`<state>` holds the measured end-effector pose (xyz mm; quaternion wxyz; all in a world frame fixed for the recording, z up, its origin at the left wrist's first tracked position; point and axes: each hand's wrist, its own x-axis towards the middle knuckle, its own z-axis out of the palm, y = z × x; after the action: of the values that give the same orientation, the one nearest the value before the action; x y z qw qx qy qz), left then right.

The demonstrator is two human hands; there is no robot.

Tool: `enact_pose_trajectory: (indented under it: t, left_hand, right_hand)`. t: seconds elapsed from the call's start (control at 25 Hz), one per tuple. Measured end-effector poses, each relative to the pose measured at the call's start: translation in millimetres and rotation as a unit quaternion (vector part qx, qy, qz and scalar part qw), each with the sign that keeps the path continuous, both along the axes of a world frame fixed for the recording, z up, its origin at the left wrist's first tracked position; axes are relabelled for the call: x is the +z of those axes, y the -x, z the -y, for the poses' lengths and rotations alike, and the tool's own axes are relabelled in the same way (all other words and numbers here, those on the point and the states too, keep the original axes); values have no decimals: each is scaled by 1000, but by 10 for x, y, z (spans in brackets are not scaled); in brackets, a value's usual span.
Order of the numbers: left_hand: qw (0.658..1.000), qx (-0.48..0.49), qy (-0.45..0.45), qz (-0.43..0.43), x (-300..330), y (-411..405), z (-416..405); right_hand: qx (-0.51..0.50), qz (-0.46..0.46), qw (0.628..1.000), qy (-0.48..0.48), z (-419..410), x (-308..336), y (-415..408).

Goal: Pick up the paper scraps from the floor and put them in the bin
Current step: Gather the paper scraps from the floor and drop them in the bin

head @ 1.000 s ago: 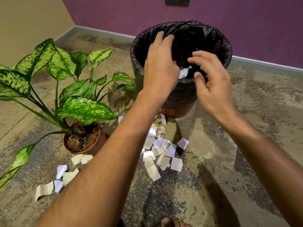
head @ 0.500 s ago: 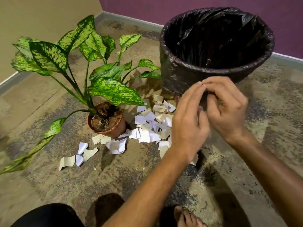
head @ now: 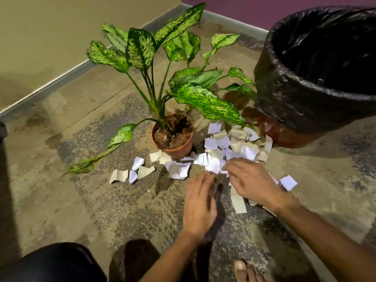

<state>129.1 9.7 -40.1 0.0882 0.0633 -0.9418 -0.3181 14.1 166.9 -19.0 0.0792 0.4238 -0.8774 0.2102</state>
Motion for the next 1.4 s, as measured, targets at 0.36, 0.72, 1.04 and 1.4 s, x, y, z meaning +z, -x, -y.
enact_pose_trajectory:
  t: [0.36,0.72,1.04,1.4]
  left_hand:
    - [962,197,120,145,-176,-244,1149]
    - [918,272,87,274,-113,-199,2145]
    - [926,215,54,305,-186,-74,2338]
    - [945,157,66,278,-48,184,2111]
  right_hand:
    - [163,37,975,-147,1098,-184,-68]
    - [188,74,940,-276,2196,-240,19]
    - [148,104,895,-409,2836,-537,124]
    - [85,172,910,-366,2729,-421,-44]
